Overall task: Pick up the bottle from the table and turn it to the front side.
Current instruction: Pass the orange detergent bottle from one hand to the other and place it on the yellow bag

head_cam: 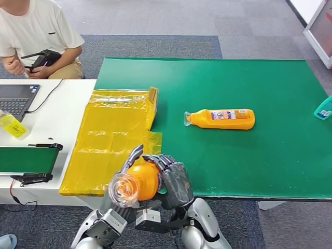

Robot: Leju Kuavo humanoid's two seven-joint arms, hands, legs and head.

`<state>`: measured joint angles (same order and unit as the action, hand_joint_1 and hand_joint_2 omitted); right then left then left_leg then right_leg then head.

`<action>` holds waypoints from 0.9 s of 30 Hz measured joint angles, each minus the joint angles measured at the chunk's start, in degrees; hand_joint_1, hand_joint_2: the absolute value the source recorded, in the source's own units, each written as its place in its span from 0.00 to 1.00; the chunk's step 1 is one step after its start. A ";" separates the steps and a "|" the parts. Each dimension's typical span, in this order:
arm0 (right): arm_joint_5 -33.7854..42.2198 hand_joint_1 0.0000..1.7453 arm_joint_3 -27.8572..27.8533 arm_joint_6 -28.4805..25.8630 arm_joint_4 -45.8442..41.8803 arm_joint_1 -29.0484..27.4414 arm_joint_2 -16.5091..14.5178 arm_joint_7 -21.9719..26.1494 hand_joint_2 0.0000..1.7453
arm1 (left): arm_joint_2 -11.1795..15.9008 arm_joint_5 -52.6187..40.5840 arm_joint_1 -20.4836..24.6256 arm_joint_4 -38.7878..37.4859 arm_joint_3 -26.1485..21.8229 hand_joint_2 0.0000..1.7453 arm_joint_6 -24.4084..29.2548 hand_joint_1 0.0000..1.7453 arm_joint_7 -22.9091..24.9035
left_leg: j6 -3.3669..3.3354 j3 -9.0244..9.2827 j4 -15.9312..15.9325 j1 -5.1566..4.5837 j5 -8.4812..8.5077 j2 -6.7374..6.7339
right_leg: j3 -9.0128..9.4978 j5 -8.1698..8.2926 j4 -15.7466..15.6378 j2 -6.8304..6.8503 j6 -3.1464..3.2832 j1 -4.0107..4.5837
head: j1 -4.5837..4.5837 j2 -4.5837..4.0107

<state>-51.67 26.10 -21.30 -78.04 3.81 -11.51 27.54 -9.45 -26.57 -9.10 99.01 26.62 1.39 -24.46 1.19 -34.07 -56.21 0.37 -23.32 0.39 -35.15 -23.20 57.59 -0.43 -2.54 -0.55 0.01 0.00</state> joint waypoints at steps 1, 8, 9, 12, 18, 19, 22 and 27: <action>-0.04 1.00 -0.05 -0.07 0.18 0.03 -0.01 0.01 1.00 | -0.01 -0.03 0.00 0.00 0.00 1.00 -0.01 0.00 0.00 | 0.00 0.00 0.00 0.00 0.00 0.00 | 0.00 0.00 0.00 0.00 0.00 0.00 | 0.01 0.00; -0.28 1.00 -0.35 -0.15 0.72 0.05 -0.31 0.04 1.00 | -0.01 -0.14 0.01 -0.01 0.01 1.00 -0.09 0.75 0.00 | 0.00 0.00 0.00 0.00 0.00 0.00 | 0.00 0.00 0.00 0.00 0.00 0.00 | 0.00 0.00; -0.30 1.00 -0.38 -0.13 0.76 0.04 -0.33 0.04 1.00 | 0.01 -0.01 0.01 -0.02 0.02 1.00 -0.13 0.90 -0.01 | 0.00 0.00 0.00 0.00 0.00 0.00 | 0.00 0.00 0.00 0.00 0.00 0.00 | 0.00 0.00; -0.32 1.00 -0.41 -0.01 0.89 0.02 -0.34 0.05 1.00 | 0.13 0.77 0.00 -0.20 0.13 1.00 -0.05 0.97 -0.18 | 0.00 0.00 0.00 0.00 0.00 0.00 | 0.00 0.00 0.00 0.00 0.00 0.00 | 0.01 0.00; -0.29 1.00 -0.46 0.03 1.21 -0.12 -0.36 0.09 1.00 | 0.16 1.40 0.02 -0.66 0.13 1.00 0.57 1.00 -0.54 | 0.00 -0.01 0.00 0.00 0.00 0.00 | 0.00 0.00 0.00 0.00 0.00 0.00 | -0.01 0.00; -0.26 1.00 -0.49 0.03 1.36 -0.13 -0.37 0.09 1.00 | 0.16 1.38 0.04 -0.73 0.11 1.00 0.66 1.00 -0.55 | 0.00 -0.01 0.00 0.00 0.00 0.00 | 0.00 0.00 0.00 0.00 0.00 0.00 | -0.01 0.00; -0.21 1.00 -0.62 -0.14 2.18 0.00 -0.51 0.01 1.00 | 0.05 0.89 0.13 -0.79 -0.03 1.00 0.63 1.00 -0.12 | 0.00 0.00 0.00 0.00 0.00 0.00 | -0.01 0.00 0.00 0.00 0.00 0.00 | 0.00 0.00; -0.37 0.99 -1.00 -0.66 3.96 0.38 -0.97 -0.14 1.00 | -0.19 -0.33 0.31 -0.79 -0.33 1.00 0.47 1.00 0.74 | 0.00 0.00 0.00 0.00 0.00 0.00 | 0.00 0.00 0.00 0.00 0.00 0.00 | 0.01 0.00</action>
<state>-52.04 25.10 -21.96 -74.08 4.19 -12.47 27.40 -9.64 -26.90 -8.79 98.23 26.29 1.86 -23.72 1.20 -34.08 -56.21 0.37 -23.32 0.39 -35.16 -23.20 57.59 -0.43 -2.54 -0.55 0.02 0.00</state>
